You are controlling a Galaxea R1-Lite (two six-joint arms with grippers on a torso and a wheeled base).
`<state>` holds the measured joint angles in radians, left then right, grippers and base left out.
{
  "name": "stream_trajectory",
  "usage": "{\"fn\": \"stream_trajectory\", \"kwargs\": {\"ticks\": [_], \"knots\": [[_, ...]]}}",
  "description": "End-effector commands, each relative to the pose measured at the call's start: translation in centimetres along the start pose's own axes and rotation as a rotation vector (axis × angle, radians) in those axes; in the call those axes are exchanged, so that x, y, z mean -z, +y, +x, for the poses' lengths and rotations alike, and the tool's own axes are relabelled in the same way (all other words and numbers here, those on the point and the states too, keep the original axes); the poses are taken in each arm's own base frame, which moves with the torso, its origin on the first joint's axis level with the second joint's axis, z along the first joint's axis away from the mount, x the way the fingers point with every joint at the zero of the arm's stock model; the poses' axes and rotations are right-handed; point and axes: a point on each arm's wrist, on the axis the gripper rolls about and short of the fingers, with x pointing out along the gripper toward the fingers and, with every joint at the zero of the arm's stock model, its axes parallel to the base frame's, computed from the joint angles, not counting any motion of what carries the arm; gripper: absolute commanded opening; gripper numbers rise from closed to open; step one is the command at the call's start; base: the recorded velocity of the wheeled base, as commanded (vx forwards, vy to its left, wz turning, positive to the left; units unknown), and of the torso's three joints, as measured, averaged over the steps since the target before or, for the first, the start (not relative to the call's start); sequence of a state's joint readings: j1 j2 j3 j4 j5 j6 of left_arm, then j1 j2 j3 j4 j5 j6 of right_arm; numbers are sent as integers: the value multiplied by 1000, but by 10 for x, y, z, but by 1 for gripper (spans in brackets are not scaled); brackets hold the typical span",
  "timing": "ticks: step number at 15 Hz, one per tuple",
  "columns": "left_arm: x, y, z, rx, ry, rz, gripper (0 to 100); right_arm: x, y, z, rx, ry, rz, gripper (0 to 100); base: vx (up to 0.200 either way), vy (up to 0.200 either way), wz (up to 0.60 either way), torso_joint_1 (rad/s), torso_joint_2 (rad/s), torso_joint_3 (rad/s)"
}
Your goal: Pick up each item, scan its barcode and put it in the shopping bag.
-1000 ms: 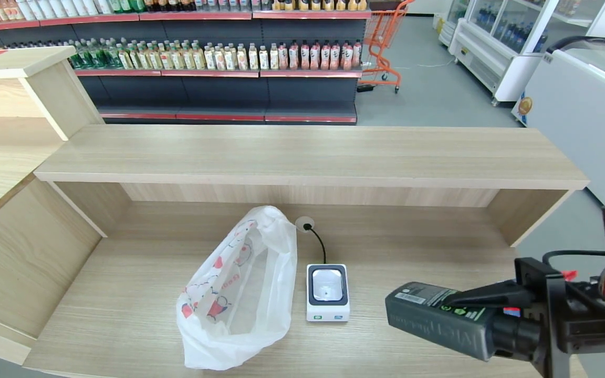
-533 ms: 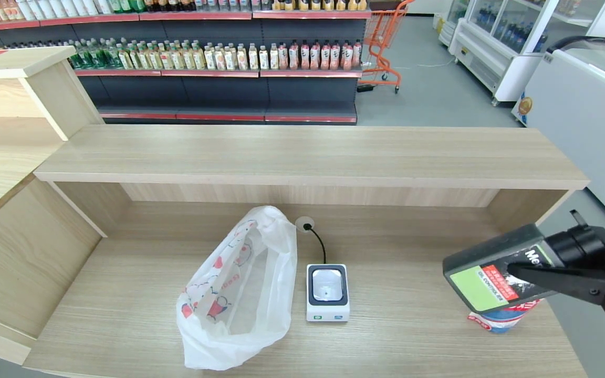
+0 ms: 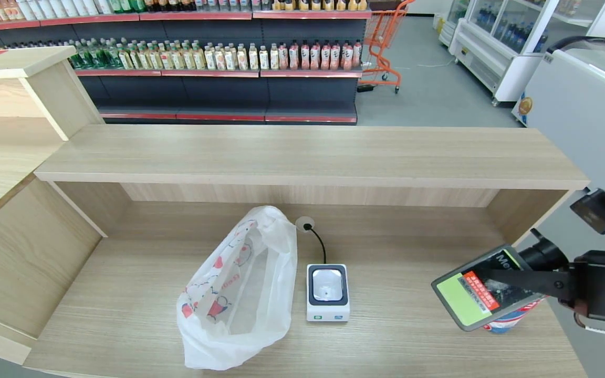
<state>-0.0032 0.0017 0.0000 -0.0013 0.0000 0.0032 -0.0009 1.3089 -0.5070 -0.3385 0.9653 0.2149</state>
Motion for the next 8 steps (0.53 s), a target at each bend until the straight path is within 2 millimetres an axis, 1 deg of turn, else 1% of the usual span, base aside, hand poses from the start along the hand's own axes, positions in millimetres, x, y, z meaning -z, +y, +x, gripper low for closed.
{"fn": "stream_trajectory", "kwargs": {"ticks": [1, 4, 8], "knots": [[0, 0, 0, 0, 0, 0, 100, 10, -7, 10, 9, 49, 48, 0, 0, 0, 0, 0, 0, 0], [0, 0, 0, 0, 0, 0, 100, 13, -7, 22, 72, 75, 42, 0, 0, 0, 0, 0, 0, 0], [0, 0, 0, -2, 0, 1, 100, 14, -7, 27, 91, 88, 37, 0, 0, 0, 0, 0, 0, 0]]}}
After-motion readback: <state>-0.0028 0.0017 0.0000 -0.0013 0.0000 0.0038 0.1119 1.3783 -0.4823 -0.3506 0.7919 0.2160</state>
